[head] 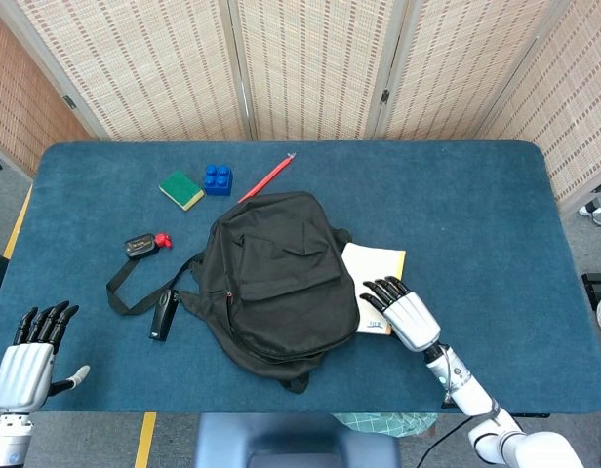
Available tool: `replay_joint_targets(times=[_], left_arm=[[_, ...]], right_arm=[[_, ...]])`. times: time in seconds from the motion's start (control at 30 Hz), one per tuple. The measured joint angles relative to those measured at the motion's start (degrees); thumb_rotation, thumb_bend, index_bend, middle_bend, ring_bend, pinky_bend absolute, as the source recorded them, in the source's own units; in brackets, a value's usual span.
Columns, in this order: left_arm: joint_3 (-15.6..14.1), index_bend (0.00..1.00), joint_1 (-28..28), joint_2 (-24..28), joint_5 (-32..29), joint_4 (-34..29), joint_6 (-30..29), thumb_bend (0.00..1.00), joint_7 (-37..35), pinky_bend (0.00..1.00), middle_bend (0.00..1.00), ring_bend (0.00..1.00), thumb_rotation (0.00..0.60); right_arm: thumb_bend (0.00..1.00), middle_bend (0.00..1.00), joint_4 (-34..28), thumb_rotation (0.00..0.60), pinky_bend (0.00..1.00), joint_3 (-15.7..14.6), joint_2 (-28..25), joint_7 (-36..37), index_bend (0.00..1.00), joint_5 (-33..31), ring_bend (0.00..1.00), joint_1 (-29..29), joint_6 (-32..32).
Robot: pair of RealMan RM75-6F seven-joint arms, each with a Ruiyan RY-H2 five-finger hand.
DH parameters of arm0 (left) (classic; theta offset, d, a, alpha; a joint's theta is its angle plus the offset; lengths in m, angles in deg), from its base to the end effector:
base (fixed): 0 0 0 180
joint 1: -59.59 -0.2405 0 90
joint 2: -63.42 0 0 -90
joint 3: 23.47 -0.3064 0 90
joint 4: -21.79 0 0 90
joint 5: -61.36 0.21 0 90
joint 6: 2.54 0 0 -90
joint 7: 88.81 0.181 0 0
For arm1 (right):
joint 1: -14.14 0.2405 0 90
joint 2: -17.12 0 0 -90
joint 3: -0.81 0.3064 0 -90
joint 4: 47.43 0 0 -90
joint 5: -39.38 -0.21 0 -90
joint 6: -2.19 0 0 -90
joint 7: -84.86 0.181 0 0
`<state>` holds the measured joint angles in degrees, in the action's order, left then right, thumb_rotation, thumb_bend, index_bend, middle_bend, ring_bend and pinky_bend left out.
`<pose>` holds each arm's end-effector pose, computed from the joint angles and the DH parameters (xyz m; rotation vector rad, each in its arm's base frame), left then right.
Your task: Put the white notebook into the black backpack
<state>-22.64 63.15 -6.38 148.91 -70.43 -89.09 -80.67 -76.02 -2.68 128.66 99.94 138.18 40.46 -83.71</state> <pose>-0.3501 0.2058 0.1411 -1.4216 -0.8792 -0.8636 -0.2856 -0.3311 -0.0707 1.8681 -0.5658 1.1860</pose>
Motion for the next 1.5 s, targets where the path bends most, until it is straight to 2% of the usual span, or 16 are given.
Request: replay_joint_targets(times=[0.4, 0.57, 0.73, 0.93, 1.1, 1.5], left_arm=[[0.14, 0.15, 0.23, 0.07, -0.30, -0.17, 0.41, 0.22, 0.25, 0.00, 0.11, 0.12, 0.600], [0.22, 0.15, 0.33, 0.07, -0.35, -0.16, 0.48, 0.22, 0.15, 0.00, 0.11, 0.12, 0.600], [0.28, 0.14, 0.39, 0.17, -0.26, 0.06, 0.41, 0.22, -0.19, 0.00, 0.11, 0.12, 0.600], [0.28, 0.14, 0.64, 0.44, -0.02, 0.16, 0.62, 0.22, -0.28, 0.00, 0.11, 0.12, 0.600], [0.49, 0.14, 1.12, 0.75, 0.43, 0.20, 0.75, 0.22, -0.37, 0.00, 0.11, 0.12, 0.600], [1.24, 0.14, 5.69, 2.34, 4.01, -0.59, 4.31, 0.22, -0.38, 0.00, 0.11, 0.12, 0.600]], right_arm=[[0.33, 0.33, 0.71, 0.600, 0.21, 1.22, 1.57, 0.50, 0.56, -1.03, 0.25, 0.29, -1.28], [0.33, 0.38, 1.66, 0.600, 0.21, 1.39, 2.01, -0.20, 0.68, -1.51, 0.28, 0.22, -0.69], [0.33, 0.42, 2.89, 0.600, 0.22, 1.55, 2.08, -0.77, 0.76, -1.67, 0.31, 0.20, -1.28], [0.34, 0.42, 4.83, 0.600, 0.22, 1.74, 1.35, -1.31, 0.77, -1.85, 0.33, 0.13, -2.32], [0.41, 0.42, 5.73, 0.600, 0.22, 2.09, 0.13, -1.88, 0.77, -2.03, 0.34, -0.17, -4.51], [0.44, 0.42, 4.17, 0.600, 0.22, 4.46, -6.16, -4.63, 0.77, -3.01, 0.36, -2.00, -15.01]])
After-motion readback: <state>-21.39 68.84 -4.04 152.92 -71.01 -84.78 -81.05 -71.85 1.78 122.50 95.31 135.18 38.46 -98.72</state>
